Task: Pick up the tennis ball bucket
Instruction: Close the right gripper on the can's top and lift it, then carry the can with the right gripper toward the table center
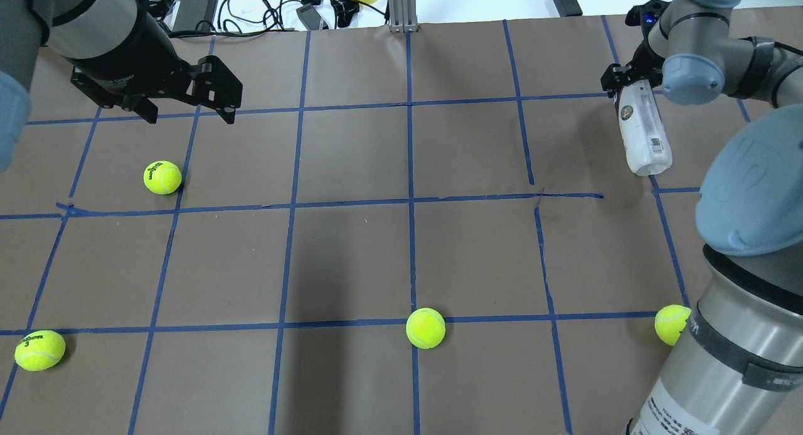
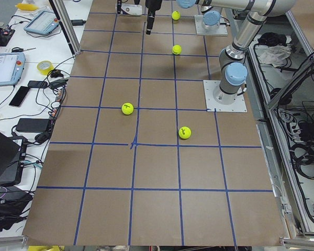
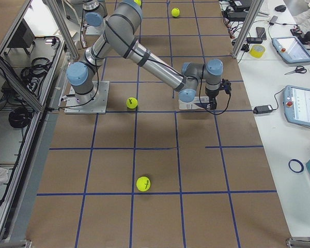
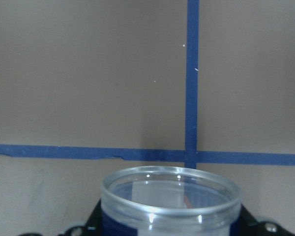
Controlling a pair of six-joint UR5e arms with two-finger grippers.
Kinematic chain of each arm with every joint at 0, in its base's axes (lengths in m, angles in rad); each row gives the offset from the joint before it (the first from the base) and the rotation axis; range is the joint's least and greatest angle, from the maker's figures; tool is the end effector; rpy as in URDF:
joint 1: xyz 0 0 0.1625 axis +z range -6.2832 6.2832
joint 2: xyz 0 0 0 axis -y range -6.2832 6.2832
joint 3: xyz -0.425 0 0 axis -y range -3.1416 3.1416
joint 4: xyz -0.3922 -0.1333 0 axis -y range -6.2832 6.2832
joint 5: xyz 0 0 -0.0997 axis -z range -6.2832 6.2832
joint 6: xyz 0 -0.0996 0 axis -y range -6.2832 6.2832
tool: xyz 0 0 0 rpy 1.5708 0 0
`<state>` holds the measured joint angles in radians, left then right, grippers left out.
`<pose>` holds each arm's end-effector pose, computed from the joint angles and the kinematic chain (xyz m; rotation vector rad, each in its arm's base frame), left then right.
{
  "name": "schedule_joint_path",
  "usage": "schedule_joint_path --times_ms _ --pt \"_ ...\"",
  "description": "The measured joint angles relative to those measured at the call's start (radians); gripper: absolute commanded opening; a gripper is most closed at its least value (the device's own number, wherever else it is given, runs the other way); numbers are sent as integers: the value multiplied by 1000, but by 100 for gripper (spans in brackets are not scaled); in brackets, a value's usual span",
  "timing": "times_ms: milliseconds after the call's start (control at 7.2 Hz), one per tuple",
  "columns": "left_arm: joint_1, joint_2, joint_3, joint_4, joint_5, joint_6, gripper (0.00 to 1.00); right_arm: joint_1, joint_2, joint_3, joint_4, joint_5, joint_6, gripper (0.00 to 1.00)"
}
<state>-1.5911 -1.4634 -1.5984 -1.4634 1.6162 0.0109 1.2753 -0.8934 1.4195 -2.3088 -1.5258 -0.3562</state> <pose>-0.1381 -0.4592 0.5371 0.0415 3.0834 -0.2898 -0.0790 -0.7327 0.2204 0.1014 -3.0966 0.3345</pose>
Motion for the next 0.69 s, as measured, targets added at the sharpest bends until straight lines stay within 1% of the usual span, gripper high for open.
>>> schedule_joint_path --times_ms 139,417,556,694 --pt "-1 1 0 0 0 0 100 7 -25 16 4 31 -31 26" --pt "-1 1 0 0 1 1 100 31 -82 70 11 145 -94 26" --pt "-1 2 0 0 2 1 100 63 -109 86 19 188 -112 25" --pt "-1 2 0 0 3 3 100 117 -128 89 21 200 -132 23"
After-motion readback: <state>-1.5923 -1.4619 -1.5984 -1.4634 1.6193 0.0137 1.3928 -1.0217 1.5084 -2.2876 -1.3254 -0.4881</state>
